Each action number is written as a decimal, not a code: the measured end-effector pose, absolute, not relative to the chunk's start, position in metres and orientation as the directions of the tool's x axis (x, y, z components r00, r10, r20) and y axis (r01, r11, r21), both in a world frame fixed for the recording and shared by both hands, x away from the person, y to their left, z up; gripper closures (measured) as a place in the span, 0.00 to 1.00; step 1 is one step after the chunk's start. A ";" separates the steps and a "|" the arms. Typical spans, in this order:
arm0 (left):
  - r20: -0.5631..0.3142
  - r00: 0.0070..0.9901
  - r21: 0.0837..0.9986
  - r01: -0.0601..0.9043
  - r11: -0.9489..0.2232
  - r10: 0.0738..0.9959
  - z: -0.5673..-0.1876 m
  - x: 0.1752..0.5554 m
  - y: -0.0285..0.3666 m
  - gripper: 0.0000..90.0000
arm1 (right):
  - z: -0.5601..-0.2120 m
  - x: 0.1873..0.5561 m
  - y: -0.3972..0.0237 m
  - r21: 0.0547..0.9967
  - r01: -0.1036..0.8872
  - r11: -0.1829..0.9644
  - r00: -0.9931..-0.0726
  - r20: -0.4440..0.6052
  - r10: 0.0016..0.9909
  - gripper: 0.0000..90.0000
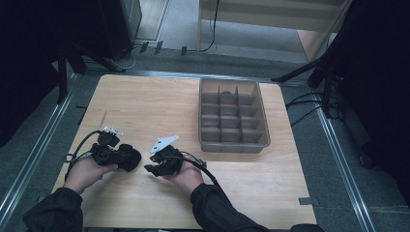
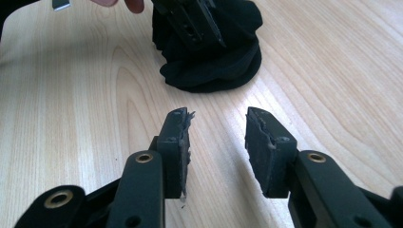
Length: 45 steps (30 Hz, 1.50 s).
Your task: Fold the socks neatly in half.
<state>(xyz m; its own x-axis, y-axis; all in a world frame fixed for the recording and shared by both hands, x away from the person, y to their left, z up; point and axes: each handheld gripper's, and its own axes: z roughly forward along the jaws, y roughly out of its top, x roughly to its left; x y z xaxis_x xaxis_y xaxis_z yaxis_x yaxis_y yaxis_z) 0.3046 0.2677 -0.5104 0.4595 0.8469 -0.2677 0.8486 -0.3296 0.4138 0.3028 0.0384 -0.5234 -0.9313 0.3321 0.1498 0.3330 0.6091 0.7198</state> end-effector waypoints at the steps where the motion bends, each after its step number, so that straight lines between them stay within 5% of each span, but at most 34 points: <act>1: -0.287 0.460 0.415 0.850 -0.324 0.840 -0.509 0.305 0.270 0.80 | -0.524 0.303 0.038 0.719 0.333 0.611 -0.932 0.150 0.331 0.67; 18: -0.303 0.455 0.516 0.817 -0.258 0.837 -0.474 0.290 0.278 0.56 | -0.524 0.303 0.042 0.722 0.326 0.610 -0.934 0.145 0.327 0.67; 37: -0.288 0.336 0.509 0.847 -0.154 0.897 -0.486 0.295 0.330 0.76 | -0.503 0.313 0.085 0.747 0.294 0.597 -0.944 0.126 0.306 0.74; 45: -0.327 0.366 0.482 0.858 -0.180 0.871 -0.495 0.298 0.325 0.83 | -0.526 0.316 0.098 0.689 0.307 0.657 -0.941 0.119 0.316 0.84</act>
